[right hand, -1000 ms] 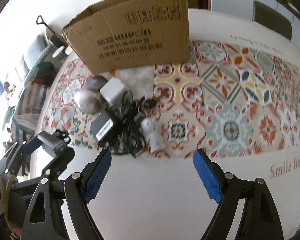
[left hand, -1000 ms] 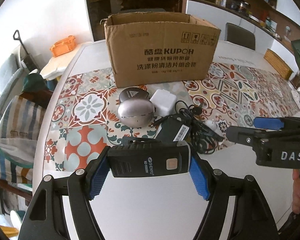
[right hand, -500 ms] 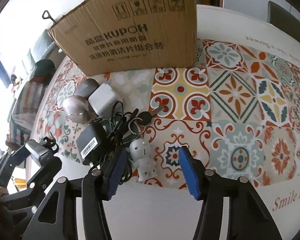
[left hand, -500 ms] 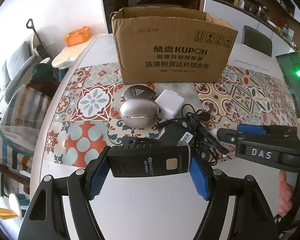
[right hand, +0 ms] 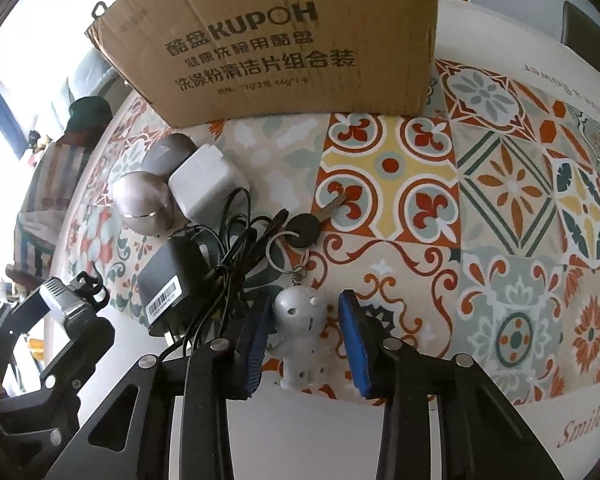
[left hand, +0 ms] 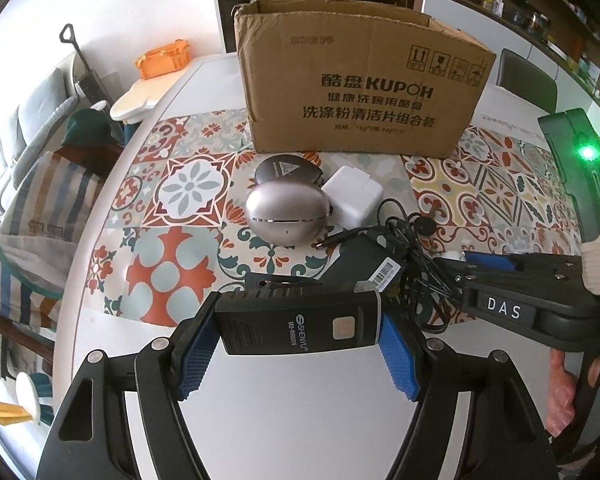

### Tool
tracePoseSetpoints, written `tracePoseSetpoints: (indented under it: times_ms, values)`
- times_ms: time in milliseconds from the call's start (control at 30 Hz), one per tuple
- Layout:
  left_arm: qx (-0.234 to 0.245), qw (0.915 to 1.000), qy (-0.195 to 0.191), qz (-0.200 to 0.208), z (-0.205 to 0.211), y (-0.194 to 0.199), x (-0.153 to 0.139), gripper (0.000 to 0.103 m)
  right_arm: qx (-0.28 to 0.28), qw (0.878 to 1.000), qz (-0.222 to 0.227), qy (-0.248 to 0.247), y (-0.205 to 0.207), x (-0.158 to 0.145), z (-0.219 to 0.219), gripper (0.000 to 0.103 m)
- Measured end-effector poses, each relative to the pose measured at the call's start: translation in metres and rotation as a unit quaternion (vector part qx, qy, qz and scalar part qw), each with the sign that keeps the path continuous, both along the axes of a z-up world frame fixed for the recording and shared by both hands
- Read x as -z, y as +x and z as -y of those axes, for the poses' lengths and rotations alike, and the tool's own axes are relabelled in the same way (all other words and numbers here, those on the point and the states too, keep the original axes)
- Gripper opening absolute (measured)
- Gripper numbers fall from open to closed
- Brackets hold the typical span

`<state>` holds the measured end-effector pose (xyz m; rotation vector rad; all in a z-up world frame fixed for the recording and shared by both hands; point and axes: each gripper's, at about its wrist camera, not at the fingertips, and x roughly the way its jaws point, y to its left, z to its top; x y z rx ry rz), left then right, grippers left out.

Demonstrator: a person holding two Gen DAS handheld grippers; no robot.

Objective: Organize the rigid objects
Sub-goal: 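Lift the power bank with the left tool while the right tool grasps the white figurine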

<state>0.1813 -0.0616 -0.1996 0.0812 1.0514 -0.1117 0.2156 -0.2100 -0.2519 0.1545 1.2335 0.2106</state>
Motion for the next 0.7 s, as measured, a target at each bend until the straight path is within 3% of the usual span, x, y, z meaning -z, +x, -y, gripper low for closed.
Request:
tracePoseSetpoints:
  times_ms: [100, 333, 700]
  values:
    - [-0.004, 1.0000, -0.001, -0.004, -0.001, 0.001, 0.001, 0.073, 0.001, 1.000, 0.003, -0.009, -0.001, 0.001, -0.003, 0.028]
    - [0.001, 1.0000, -0.009, 0.003, -0.004, -0.002, -0.003, 0.073, 0.011, 1.000, 0.010, -0.011, -0.007, -0.006, -0.001, 0.028]
    - [0.026, 0.9986, -0.026, 0.037, -0.007, -0.010, -0.035, 0.073, 0.028, 0.997, 0.065, -0.013, -0.032, -0.059, 0.003, 0.028]
